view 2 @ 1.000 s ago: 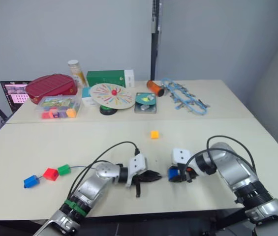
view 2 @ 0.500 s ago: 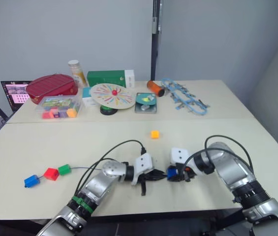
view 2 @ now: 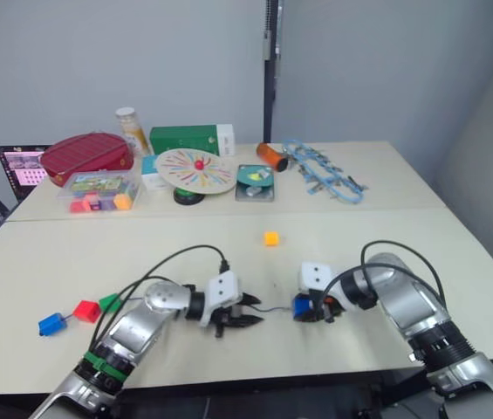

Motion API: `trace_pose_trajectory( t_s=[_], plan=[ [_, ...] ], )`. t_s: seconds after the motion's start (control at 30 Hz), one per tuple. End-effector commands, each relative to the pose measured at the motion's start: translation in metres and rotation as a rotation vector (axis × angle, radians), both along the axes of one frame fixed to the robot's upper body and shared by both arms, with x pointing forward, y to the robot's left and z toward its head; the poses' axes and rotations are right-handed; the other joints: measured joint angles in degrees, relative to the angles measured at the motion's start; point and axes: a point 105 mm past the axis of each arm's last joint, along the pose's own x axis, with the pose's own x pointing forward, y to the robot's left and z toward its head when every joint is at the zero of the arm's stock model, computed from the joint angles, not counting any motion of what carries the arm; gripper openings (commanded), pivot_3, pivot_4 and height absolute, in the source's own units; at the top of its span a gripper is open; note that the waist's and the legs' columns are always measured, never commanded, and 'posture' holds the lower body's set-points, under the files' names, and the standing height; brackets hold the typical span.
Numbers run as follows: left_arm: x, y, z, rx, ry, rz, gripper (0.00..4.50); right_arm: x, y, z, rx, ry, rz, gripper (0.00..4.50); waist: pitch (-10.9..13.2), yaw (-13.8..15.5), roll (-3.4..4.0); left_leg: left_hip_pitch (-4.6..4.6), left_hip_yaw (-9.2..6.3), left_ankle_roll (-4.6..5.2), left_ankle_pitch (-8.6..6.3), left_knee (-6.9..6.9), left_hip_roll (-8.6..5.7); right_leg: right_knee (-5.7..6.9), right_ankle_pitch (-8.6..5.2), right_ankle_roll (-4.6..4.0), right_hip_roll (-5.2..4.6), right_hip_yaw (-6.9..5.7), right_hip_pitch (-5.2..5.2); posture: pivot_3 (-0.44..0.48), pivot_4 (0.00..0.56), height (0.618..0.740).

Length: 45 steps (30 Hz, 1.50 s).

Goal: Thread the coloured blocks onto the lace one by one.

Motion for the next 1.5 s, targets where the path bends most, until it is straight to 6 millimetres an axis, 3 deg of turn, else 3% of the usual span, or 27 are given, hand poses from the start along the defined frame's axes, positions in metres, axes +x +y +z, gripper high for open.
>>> trace_pose_trajectory(
  t_s=[0.03,0.13,0.67,0.77,1.0,1.17,1.33,1.5],
  plan=[
    [-0.002,-0.003,-0.002,0.014,-0.005,-0.003,0.78,0.001,0.0,0.0,-0.007,-0.006,0.002,1.19,-0.02,0.06,-0.03,0.01,0.0,0.02,-0.01,0.02,-0.01,-0.01,0.0,0.0,0.0,0.01,0.03,0.0,0.15,0.74],
    [-0.003,-0.007,-0.003,0.01,-0.003,-0.008,0.0,0.001,0.0,0.0,-0.008,-0.009,0.001,1.19,-0.03,0.09,-0.04,0.02,0.0,0.02,-0.01,0.03,0.0,-0.01,0.0,0.0,0.0,0.0,0.04,0.0,0.15,0.74],
    [-0.003,-0.058,0.016,-0.119,-0.018,-0.103,0.0,-0.001,0.001,-0.001,-0.002,-0.013,-0.002,1.19,-0.03,0.09,-0.06,-0.01,0.02,0.02,-0.01,0.05,-0.01,-0.01,0.0,0.0,0.0,0.0,0.03,0.0,0.15,0.74],
    [-0.001,-0.057,0.02,-0.122,-0.031,-0.099,0.0,-0.001,0.001,-0.001,-0.001,-0.013,-0.004,1.19,-0.03,0.07,-0.06,-0.01,0.03,0.02,-0.01,0.05,-0.01,-0.01,0.0,0.0,0.0,0.0,0.02,0.0,0.15,0.74],
    [0.006,-0.035,0.031,-0.139,-0.071,-0.023,0.0,-0.003,0.001,-0.002,-0.001,-0.012,-0.005,1.19,-0.03,0.02,-0.06,-0.01,0.02,0.02,-0.01,0.04,0.01,0.0,0.0,0.0,0.0,0.01,0.01,0.0,0.15,0.74],
    [0.005,-0.018,0.021,-0.063,-0.079,-0.023,1.49,-0.002,0.002,-0.003,-0.002,-0.013,-0.002,1.19,-0.03,0.04,-0.06,0.0,0.01,0.02,-0.01,0.04,0.01,0.0,0.0,0.0,0.0,0.01,0.02,0.0,0.15,0.74],
    [0.001,-0.02,0.012,-0.013,-0.071,-0.059,3.1,0.0,0.004,-0.003,0.001,-0.018,0.003,1.19,-0.03,0.06,-0.06,0.0,0.02,0.02,-0.01,0.04,0.0,0.0,0.0,0.0,0.0,0.01,0.03,0.0,0.15,0.74],
    [0.004,-0.027,0.002,0.027,-0.053,-0.088,3.15,-0.001,0.005,-0.004,-0.002,-0.021,0.005,1.19,-0.04,0.01,-0.07,0.01,0.02,0.01,0.0,0.04,0.02,0.0,0.0,0.0,0.03,-0.01,0.04,0.0,0.15,0.74]
  ],
)
